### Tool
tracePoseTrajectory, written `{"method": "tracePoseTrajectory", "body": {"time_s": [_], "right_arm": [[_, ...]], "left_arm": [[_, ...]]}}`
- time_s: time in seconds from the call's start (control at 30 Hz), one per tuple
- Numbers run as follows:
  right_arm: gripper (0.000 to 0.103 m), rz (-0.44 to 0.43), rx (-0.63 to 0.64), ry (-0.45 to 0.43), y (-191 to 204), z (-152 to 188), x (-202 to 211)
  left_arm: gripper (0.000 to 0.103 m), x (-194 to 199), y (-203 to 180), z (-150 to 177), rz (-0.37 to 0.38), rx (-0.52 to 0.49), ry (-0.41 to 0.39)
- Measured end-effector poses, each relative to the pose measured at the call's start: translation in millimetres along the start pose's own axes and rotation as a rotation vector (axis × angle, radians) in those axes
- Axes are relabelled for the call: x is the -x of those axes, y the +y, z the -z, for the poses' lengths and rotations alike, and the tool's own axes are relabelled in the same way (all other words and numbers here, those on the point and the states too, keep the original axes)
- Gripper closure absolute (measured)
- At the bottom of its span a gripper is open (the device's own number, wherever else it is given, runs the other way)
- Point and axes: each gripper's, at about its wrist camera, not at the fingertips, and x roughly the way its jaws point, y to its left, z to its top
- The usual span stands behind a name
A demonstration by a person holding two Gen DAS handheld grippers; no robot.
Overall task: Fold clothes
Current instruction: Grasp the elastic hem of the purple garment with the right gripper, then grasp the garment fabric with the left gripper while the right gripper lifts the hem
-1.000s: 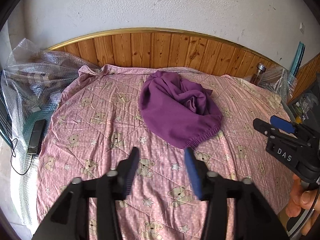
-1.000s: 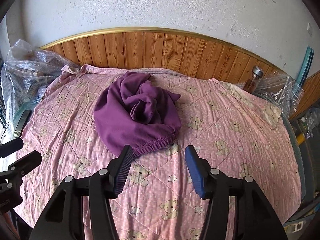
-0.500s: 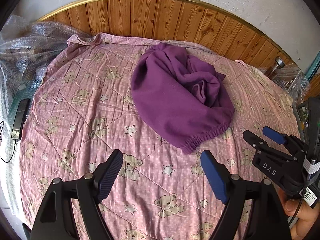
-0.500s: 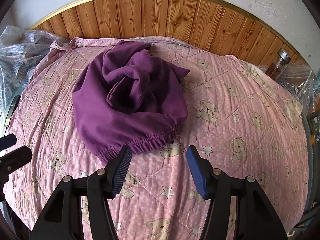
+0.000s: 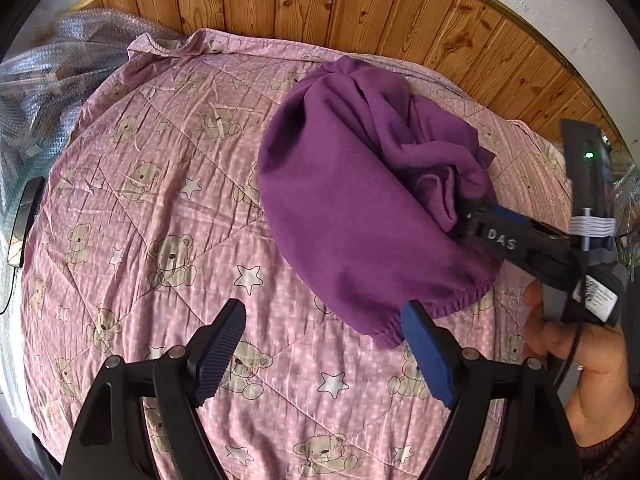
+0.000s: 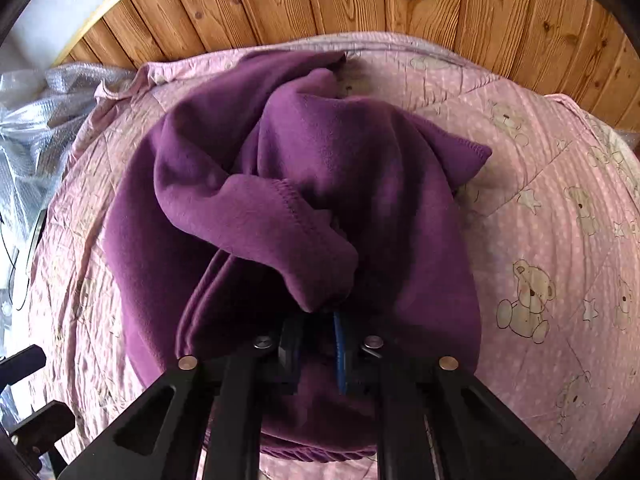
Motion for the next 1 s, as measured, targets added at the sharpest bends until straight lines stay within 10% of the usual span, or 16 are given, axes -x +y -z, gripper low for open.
{"method": "tracePoseTrajectory", "body": {"time_s": [0.2,0.43,0.5,0.73,0.83,1.0], "right_arm": [[0.096,0.038,-0.099,-0.323,-48.8,13.4,154.3],[0.096,0.109,-0.262,-0.097,-119.7,49.5,102.2],[0.096,0.113,-0.299,-0.144,-132.2,52.3,117.0],[0.096,0.262,-0.377,-0.44,-201.2,17.1,216.4],[0.096,0.338,-0.4,-0.328,-229.9,-4.1,176.9],[0.085,0.378,-0.396,-0.066,-237.1,-5.1,101.7]], "left_arm": [[0.022,-40.8,3.7,-5.7,0.085,0.097,0.031],[0.022,-106.3,-34.1,-19.2,0.061,0.094,0.027],[0.092,-105.2,-39.7,-24.0,0.048,0.067,-0.012],[0.098,22.8,84.9,-47.8,0.041,0.128,-0.212],[0.097,66.5,161.5,-48.0,-0.105,0.177,-0.266],[0.097,25.7,214.1,-23.3,-0.206,0.172,-0.136]]}}
